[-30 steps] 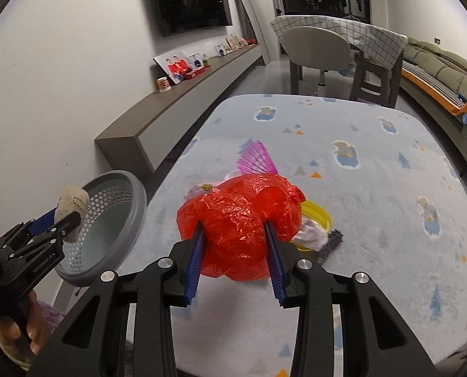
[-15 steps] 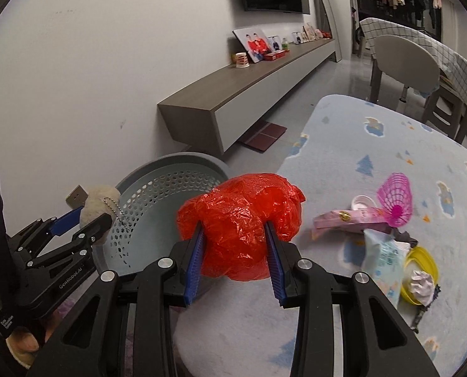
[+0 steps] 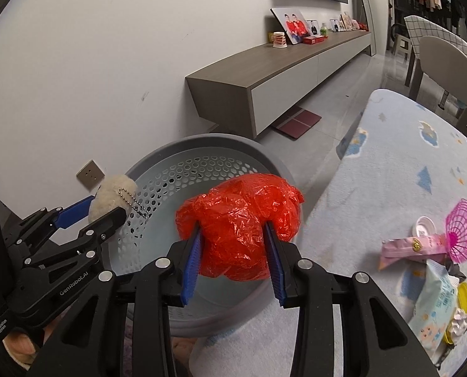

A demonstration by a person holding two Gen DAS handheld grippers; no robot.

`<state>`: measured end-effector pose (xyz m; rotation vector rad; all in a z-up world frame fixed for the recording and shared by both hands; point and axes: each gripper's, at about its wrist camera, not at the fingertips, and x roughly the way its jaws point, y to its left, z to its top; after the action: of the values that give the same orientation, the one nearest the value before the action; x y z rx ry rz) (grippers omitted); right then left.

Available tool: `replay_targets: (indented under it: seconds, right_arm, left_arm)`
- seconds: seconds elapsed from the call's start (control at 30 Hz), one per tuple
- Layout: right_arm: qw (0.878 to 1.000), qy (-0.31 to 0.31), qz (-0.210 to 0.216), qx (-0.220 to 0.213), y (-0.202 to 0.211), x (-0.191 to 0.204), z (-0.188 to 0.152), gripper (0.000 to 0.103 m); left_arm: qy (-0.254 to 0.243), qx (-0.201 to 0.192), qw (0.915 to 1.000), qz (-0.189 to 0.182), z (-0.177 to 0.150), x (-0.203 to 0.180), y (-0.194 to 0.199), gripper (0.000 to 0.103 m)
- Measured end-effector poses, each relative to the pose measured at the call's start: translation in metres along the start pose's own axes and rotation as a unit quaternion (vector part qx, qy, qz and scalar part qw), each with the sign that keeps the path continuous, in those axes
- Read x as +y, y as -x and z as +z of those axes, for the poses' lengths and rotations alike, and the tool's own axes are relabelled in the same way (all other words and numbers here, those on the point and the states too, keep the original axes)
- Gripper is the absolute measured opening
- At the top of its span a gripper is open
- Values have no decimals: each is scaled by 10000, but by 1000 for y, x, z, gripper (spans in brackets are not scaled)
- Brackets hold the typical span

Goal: Collect trash
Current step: 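Open both tools to drop the red bag and beige ball into the basket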

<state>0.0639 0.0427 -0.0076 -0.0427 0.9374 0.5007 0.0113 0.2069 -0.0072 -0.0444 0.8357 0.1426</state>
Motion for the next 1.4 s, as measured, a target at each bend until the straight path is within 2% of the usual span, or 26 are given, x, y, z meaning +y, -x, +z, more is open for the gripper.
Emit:
replay_targets:
  seconds: [0.07, 0.13, 0.2, 0.9, 1.4]
  right_arm:
    - [10000, 12, 31, -13, 0, 1, -1, 41]
    - [9999, 15, 32, -94, 1, 0, -1, 49]
    - [9999, 19, 15, -149, 2, 0, -2, 57]
    - [9995, -75, -273, -127, 4, 0, -13, 57]
    - [9977, -234, -580, -267, 32, -2, -30, 59]
  left_arm:
    - [7, -23, 10000, 30, 0, 0, 0, 52]
    - [6, -86, 9999, 99, 0, 1, 2, 65]
    - [22, -122, 9998, 141, -1, 2, 3, 67]
    - [220, -109, 9995, 183, -4, 11, 7, 68]
    - [184, -362, 9991, 72, -7, 4, 26, 79]
